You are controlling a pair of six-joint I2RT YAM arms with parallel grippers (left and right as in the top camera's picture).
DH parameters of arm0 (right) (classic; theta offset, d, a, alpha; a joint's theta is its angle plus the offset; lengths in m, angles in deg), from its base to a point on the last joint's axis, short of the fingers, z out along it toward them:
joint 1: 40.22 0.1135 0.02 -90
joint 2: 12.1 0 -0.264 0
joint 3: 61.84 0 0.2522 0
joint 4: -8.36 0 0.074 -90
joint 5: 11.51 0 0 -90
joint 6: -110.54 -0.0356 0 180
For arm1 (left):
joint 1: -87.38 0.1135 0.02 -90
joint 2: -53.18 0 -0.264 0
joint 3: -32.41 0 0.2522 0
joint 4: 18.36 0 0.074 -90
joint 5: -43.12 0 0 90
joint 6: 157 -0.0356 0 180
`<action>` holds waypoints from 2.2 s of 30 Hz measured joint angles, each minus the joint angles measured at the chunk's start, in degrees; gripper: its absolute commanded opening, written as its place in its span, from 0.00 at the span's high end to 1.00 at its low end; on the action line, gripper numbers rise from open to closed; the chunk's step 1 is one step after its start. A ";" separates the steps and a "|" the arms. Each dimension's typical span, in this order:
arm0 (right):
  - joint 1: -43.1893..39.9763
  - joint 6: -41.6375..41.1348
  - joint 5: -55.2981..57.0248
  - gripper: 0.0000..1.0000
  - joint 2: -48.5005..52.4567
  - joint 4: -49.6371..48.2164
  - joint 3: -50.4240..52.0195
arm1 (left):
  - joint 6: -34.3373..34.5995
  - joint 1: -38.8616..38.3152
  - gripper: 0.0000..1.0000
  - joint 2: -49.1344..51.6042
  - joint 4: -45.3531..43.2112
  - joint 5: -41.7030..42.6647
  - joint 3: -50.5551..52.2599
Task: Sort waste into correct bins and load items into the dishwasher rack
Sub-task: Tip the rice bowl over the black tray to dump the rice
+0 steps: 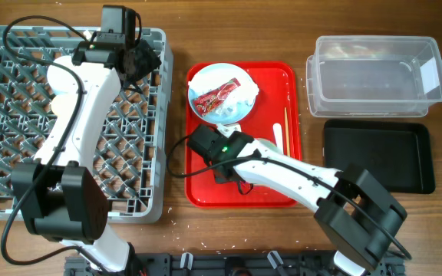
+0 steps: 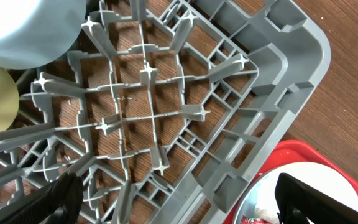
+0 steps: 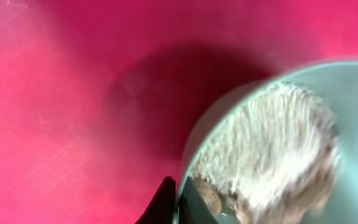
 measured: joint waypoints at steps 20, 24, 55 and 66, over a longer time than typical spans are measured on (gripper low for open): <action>-29.44 -5.33 1.75 0.96 -11.50 22.08 -10.40 | 0.00 0.00 0.00 0.00 0.00 0.00 0.00; -48.22 3.50 -4.59 0.96 -14.93 21.29 -10.64 | 0.00 0.00 0.00 0.00 -0.04 0.00 0.00; -100.67 41.83 -81.26 0.96 -3.63 18.40 5.62 | 0.00 0.00 0.00 0.00 0.00 0.00 0.00; -107.14 41.13 -88.83 0.96 -2.99 16.28 5.70 | 0.00 0.00 0.00 0.00 -0.02 0.00 0.00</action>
